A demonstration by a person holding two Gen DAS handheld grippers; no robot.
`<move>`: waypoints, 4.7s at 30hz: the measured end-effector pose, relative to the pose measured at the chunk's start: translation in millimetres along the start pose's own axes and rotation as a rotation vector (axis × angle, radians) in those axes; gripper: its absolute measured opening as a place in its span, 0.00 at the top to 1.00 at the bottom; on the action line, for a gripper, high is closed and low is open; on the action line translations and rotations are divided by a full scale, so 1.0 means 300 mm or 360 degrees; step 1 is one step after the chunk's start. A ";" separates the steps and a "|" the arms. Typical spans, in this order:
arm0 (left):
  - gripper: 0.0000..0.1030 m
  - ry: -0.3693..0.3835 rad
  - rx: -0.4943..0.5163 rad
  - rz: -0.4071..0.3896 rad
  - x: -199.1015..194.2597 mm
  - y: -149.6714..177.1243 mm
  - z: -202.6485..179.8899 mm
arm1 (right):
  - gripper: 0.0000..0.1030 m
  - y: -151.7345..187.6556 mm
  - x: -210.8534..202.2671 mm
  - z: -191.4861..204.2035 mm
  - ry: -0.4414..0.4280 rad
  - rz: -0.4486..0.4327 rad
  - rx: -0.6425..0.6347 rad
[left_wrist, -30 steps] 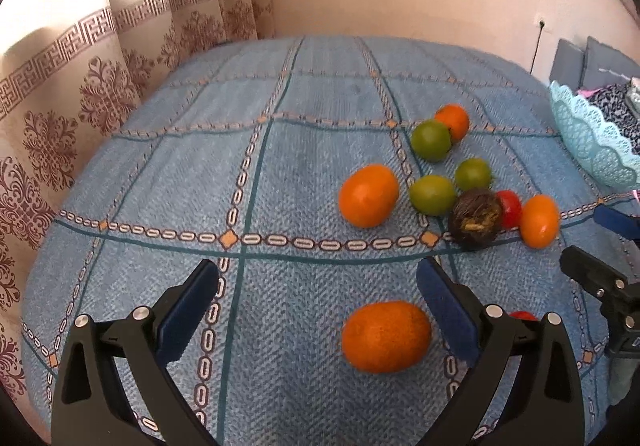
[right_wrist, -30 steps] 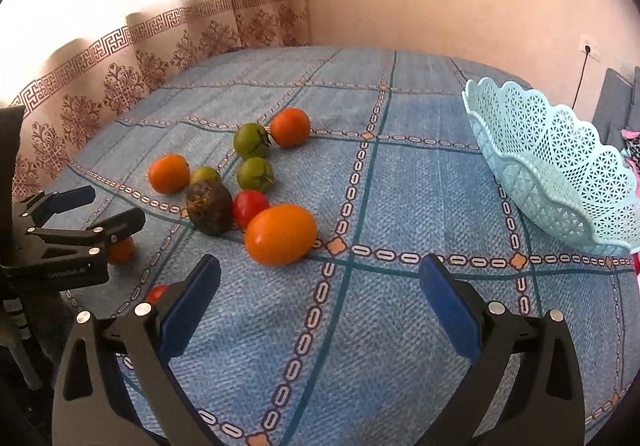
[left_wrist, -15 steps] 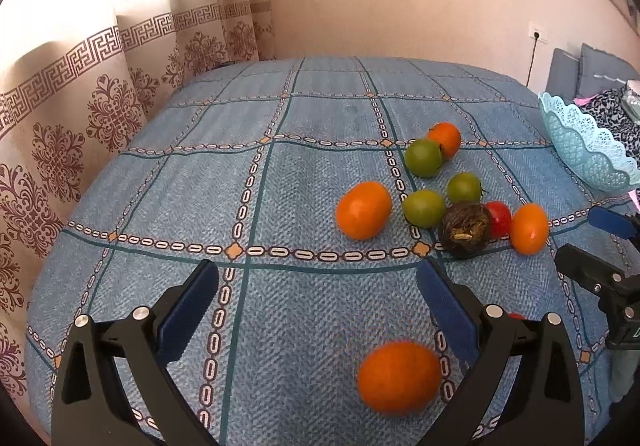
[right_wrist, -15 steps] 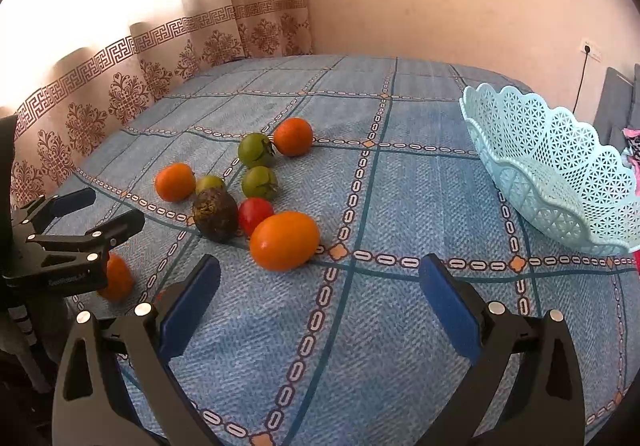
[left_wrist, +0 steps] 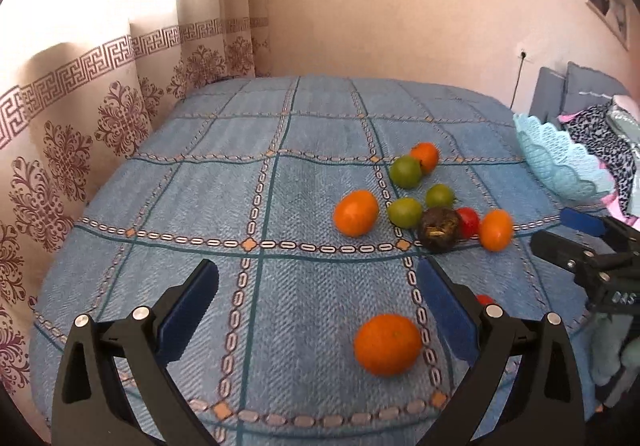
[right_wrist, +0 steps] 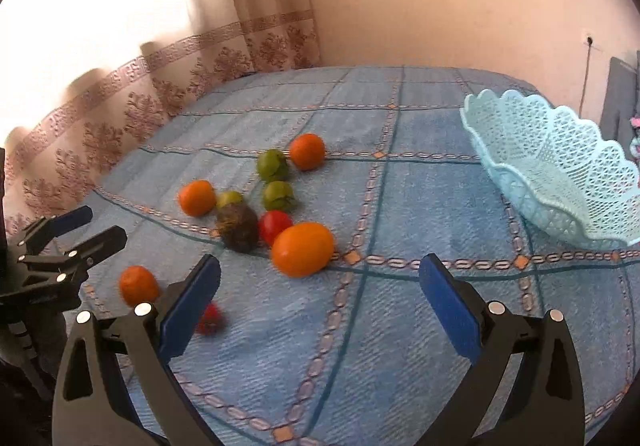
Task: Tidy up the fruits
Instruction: 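Grasp the orange with the left tool while the right tool grasps a red tomato, then lift the orange and red tomato and carry both toward the blue basket, then release the orange and red tomato into the blue basket with both tools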
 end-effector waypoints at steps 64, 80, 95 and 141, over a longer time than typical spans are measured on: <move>0.61 0.0297 0.0180 0.0285 0.034 0.129 -0.110 | 0.73 0.033 -0.003 0.129 -0.0155 0.0137 -0.0119; 0.61 0.0356 0.0243 0.0007 -0.047 -0.171 -0.257 | 0.73 -0.123 -0.212 -0.122 0.0010 -0.0156 0.0154; 0.61 0.0484 0.0321 -0.0036 0.011 -0.340 -0.529 | 0.73 -0.185 -0.321 -0.413 0.0231 -0.0291 0.0388; 0.29 0.0540 0.0451 0.0089 0.349 -0.411 -0.914 | 0.62 -0.118 -0.196 -0.684 0.0583 -0.0212 0.0526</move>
Point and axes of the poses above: each gripper's, at about its wrist camera, not at the fingertips, and x roughly the way its jaws point, z to its left, y to its underside, the point moved 4 cm from there along x, roughly the way its jaws point
